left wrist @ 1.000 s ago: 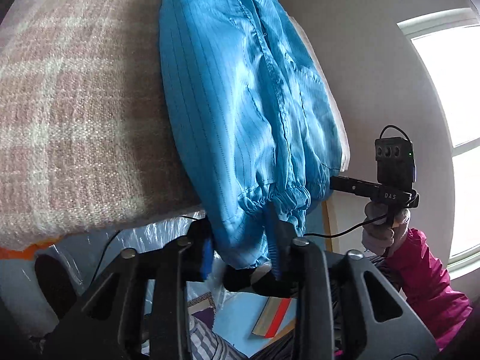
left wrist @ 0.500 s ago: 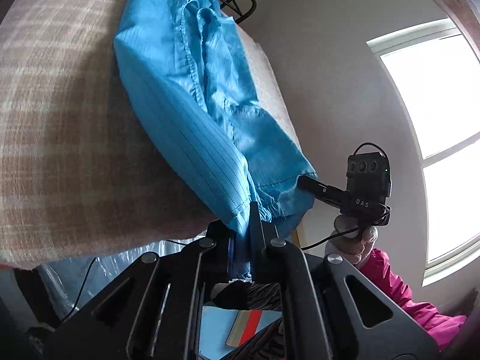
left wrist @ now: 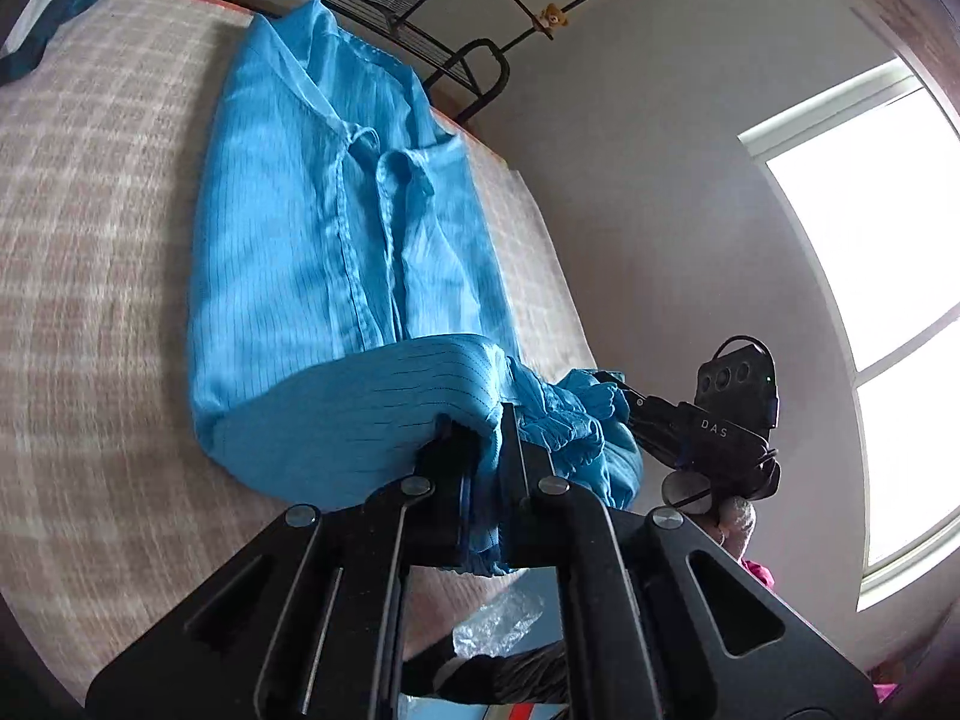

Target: Fold large clothes

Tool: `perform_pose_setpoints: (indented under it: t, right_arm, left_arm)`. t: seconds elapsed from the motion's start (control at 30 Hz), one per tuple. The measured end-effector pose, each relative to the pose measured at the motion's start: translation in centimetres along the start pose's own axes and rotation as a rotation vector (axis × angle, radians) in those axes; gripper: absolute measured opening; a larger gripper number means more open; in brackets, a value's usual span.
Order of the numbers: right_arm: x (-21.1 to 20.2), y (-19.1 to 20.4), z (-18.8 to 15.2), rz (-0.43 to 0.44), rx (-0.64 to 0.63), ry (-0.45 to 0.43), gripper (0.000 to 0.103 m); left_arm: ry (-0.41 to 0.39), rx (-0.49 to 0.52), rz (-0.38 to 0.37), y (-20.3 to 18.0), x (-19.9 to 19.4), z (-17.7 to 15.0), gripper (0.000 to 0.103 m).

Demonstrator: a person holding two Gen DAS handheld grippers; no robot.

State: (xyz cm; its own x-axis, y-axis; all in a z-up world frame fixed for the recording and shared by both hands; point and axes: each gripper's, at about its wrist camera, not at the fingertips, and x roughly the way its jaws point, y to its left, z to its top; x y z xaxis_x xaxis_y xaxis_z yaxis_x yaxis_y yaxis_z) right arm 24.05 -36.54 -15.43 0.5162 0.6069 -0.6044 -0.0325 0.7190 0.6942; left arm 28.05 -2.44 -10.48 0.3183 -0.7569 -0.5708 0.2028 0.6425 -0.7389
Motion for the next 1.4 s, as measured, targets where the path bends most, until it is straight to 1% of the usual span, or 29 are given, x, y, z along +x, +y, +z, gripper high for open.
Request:
perform_pose_setpoints:
  t: [0.07, 0.17, 0.27, 0.37, 0.43, 0.47, 0.53, 0.57, 0.6, 0.63, 0.67, 0.7, 0.73, 0.77, 0.83, 0.9, 1.0, 1.07, 1.13, 1.3, 1.37, 1.4]
  right_arm:
    - [1.2, -0.4, 1.4, -0.010, 0.011, -0.001, 0.002]
    - [3.8, -0.7, 3.1, -0.059, 0.003, 0.014, 0.002]
    - [6.0, -1.6, 4.3, -0.093, 0.019, 0.034, 0.002]
    - [7.6, -2.9, 5.1, -0.103, 0.060, 0.056, 0.002]
    - [8.2, -3.2, 5.4, -0.113, 0.059, 0.068, 0.002]
    - [8.5, -3.3, 5.5, -0.125, 0.048, 0.071, 0.002]
    - [8.9, -3.4, 5.6, -0.144, 0.036, 0.077, 0.007]
    - [9.0, -3.7, 5.7, -0.137, 0.047, 0.080, 0.008]
    - [9.0, -3.9, 5.8, -0.128, 0.062, 0.079, 0.011]
    - [8.7, -4.2, 5.9, -0.117, 0.077, 0.069, 0.024]
    - [8.3, -4.2, 6.0, -0.110, 0.084, 0.058, 0.034]
    - [7.9, -4.3, 6.3, -0.102, 0.090, 0.048, 0.043]
    - [7.4, -4.3, 6.5, -0.086, 0.097, 0.038, 0.050]
    - [6.8, -4.4, 6.8, -0.068, 0.103, 0.022, 0.053]
    - [5.5, -4.2, 7.1, -0.051, 0.095, -0.005, 0.054]
    - [4.4, -3.5, 7.2, -0.068, 0.040, -0.019, 0.054]
    - [3.5, -2.4, 6.8, -0.168, -0.067, -0.027, 0.052]
    - [3.3, -2.3, 6.4, -0.226, -0.121, -0.016, 0.052]
    - [3.4, -2.7, 6.0, -0.262, -0.144, 0.004, 0.052]
    - [4.4, -3.7, 5.0, -0.312, -0.180, 0.069, 0.052]
    - [4.8, -3.7, 4.6, -0.340, -0.204, 0.084, 0.052]
    - [5.2, -3.6, 4.4, -0.356, -0.215, 0.092, 0.050]
  left_arm:
    - [-0.013, -0.005, 0.024, 0.7, 0.9, 1.8, 0.004]
    - [-0.025, -0.026, 0.047, 1.9, 2.2, 4.2, 0.004]
    - [-0.030, -0.049, 0.069, 3.5, 3.6, 5.7, 0.004]
    - [-0.036, -0.068, 0.108, 5.0, 4.9, 6.7, 0.004]
    - [-0.030, -0.091, 0.119, 6.0, 5.6, 6.9, 0.004]
    - [-0.028, -0.087, 0.136, 6.3, 5.9, 7.0, 0.004]
    - [-0.023, -0.082, 0.151, 6.6, 5.9, 6.8, 0.004]
    - [-0.020, -0.088, 0.151, 6.8, 6.1, 6.8, 0.004]
    - [-0.016, -0.091, 0.155, 7.0, 6.2, 6.9, 0.004]
    - [-0.016, -0.094, 0.152, 7.1, 6.2, 7.0, 0.004]
    - [-0.015, -0.097, 0.147, 7.2, 6.3, 7.1, 0.006]
    - [-0.019, -0.098, 0.154, 7.2, 6.2, 7.2, 0.011]
    - [-0.023, -0.099, 0.159, 7.1, 6.1, 7.3, 0.024]
    - [-0.034, -0.097, 0.155, 7.0, 6.0, 7.5, 0.036]
    - [-0.058, -0.095, 0.150, 6.6, 5.6, 7.8, 0.047]
    - [-0.081, -0.087, 0.160, 6.2, 4.9, 8.1, 0.050]
    - [-0.116, -0.078, 0.177, 6.2, 3.7, 8.1, 0.050]
    - [-0.098, -0.066, 0.188, 6.4, 3.6, 7.7, 0.050]
    - [-0.071, -0.067, 0.194, 7.0, 3.7, 6.9, 0.050]
    - [0.002, -0.091, 0.192, 8.5, 4.2, 4.7, 0.050]
    - [0.027, -0.083, 0.185, 8.6, 4.3, 4.1, 0.050]
    - [0.033, -0.073, 0.181, 8.5, 4.3, 3.9, 0.050]
